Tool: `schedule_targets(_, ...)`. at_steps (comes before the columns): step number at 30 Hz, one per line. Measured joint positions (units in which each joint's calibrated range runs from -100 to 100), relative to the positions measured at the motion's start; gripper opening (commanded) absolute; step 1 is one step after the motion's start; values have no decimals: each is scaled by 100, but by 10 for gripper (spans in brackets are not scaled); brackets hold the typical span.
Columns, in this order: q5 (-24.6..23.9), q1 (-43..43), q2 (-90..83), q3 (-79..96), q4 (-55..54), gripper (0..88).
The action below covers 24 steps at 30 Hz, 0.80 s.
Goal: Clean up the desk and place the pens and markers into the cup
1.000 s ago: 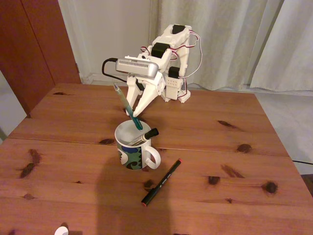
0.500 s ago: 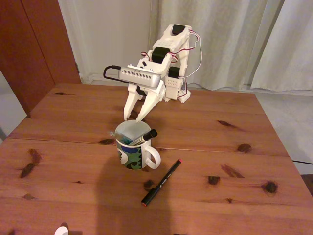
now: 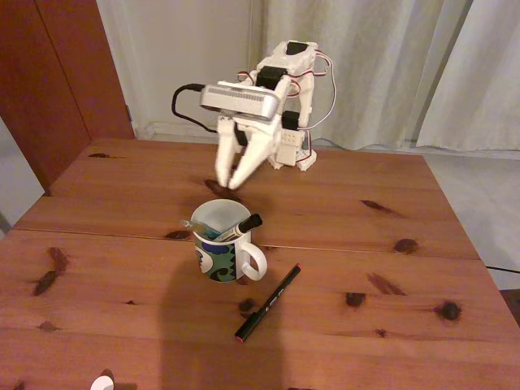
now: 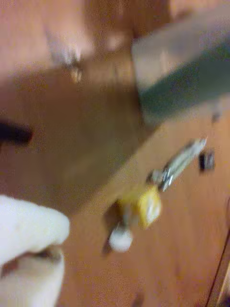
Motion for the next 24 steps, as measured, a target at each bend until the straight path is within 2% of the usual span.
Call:
schedule_targets(7,288,-469,864,-730,33,10)
schedule_targets(10,449,-689,1178,-977,390,10)
schedule_targets(16,645,-1056,1593,-1936,2049,10)
schedule_targets(24,855,-1063,1992,-3312,4546,10)
